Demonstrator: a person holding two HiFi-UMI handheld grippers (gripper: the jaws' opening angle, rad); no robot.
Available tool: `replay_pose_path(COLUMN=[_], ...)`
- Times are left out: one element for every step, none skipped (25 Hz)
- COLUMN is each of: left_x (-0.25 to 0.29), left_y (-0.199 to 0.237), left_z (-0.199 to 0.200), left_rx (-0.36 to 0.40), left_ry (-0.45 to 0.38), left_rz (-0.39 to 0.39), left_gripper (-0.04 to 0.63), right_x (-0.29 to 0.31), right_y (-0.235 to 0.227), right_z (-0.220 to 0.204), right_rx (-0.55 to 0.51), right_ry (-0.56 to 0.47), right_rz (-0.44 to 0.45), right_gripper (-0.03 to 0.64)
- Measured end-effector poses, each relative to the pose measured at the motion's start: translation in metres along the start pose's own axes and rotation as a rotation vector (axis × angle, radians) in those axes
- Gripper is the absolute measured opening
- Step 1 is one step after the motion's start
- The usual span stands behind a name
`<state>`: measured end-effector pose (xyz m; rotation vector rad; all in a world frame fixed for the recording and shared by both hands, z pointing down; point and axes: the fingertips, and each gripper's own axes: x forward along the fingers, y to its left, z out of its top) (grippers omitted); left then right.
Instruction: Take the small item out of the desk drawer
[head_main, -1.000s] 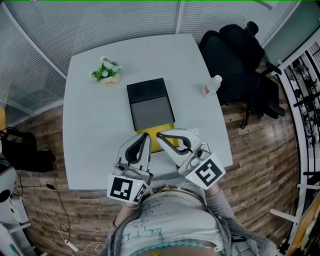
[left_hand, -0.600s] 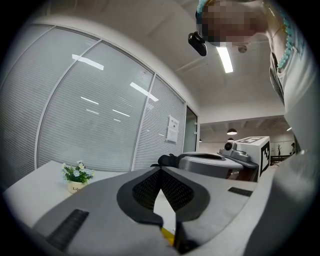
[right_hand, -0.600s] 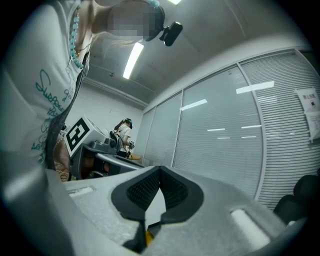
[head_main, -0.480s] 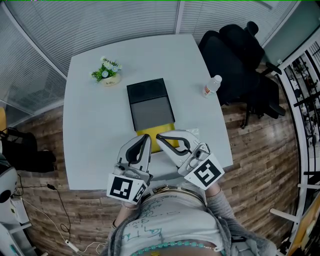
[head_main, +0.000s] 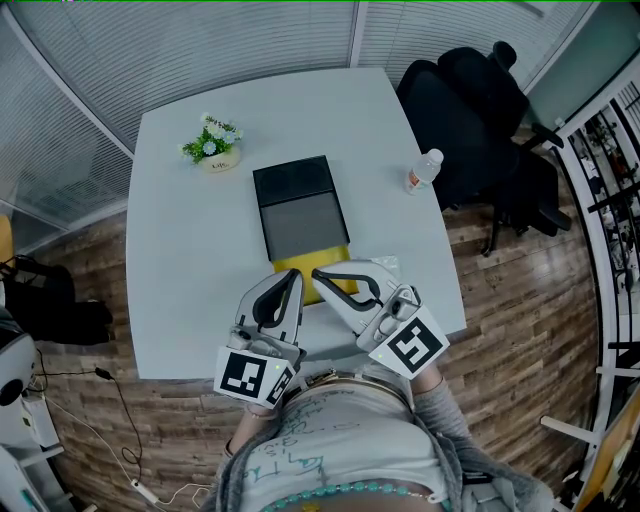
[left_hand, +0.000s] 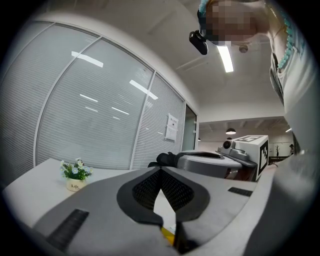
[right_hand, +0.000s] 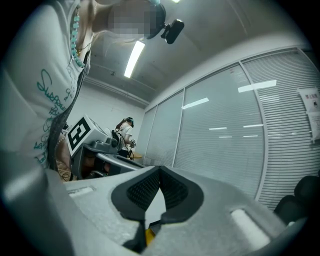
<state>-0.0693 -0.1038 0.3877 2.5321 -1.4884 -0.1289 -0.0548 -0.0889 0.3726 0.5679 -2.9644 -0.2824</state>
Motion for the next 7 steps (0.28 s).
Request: replay_pose_path(left_x=[0.0007,0.0013,0.0018,0.0023,0.0028,0.0032,0.0036], left_y=[0.0002,0.0003,0.0003,0.0000,-0.0003,-0.0006,-0.0010], left_z=[-0.0002,-0.0005,-0.0009,-0.0013,-0.0016,-0.0019,-0.0021], left_rx=[-0.001,-0.002,-0.002,-0.003,-0.004,-0.004,-0.004], left_ry=[0.001,0.002,0.003,0.004,0.005,0.005,0.006], left_rz=[-0.001,-0.001,-0.001,-0.002,-0.002,-0.002,-0.002], left_gripper=[-0.003,-0.003,-0.003,-0.003,-0.003,-0.003,-0.003], right_x=[0.0002,0.0002,0.0001,-0.0001,-0.0005,-0.0008,-0.0012], right_y=[-0.0005,-0.0007,-0.0009,-0.0012,-0.0015,-0.0018,-0.0022], right_z=[-0.0003,-0.0004,-0.0003,-0.0002,-0.0001,-0.0001,-0.0002], right_rx=[-0.003,-0.007,-0.006,-0.002,0.002,0.007,0.011], right_ry=[0.002,0.002,0.000,-0.003,-0.006,-0.008,-0.010], right_rz=[0.003,0.006,0.009,0.010,0.011,0.011,0.012], right_gripper=[0.002,0.002,0.002,0.002,0.002,0.002,0.002])
